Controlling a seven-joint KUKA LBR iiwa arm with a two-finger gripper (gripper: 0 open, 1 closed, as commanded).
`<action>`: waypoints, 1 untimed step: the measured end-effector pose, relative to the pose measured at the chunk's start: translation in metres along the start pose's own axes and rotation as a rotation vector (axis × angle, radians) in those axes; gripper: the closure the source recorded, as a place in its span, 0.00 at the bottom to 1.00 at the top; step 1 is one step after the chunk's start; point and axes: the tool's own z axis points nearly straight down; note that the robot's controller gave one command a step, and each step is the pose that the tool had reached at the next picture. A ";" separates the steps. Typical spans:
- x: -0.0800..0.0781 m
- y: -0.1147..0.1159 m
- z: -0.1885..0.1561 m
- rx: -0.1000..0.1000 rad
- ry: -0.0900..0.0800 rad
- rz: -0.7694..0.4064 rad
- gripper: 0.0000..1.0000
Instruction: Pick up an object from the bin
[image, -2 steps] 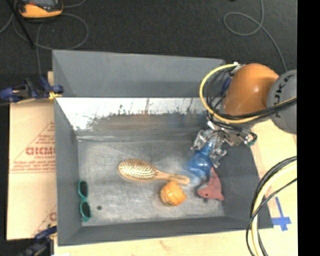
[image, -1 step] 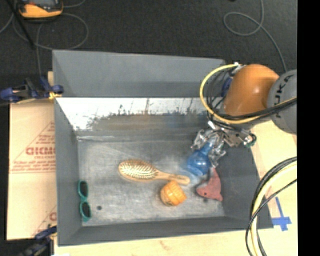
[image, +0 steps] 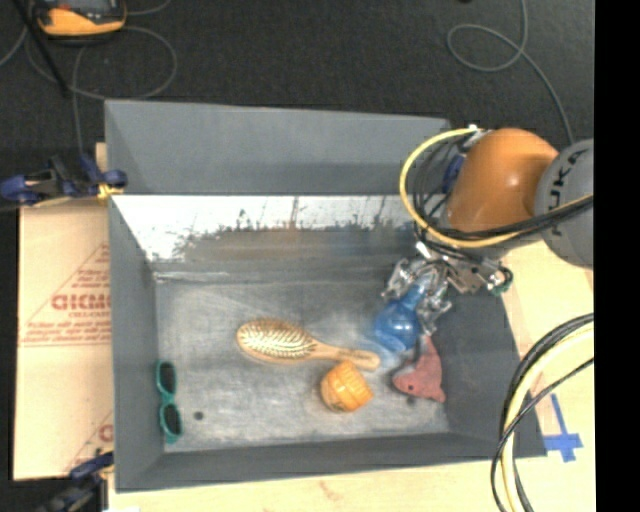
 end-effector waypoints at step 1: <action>0.000 0.000 0.000 0.000 0.000 0.000 1.00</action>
Offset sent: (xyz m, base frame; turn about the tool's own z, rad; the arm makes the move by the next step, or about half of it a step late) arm 0.0000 0.0000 0.0000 0.0000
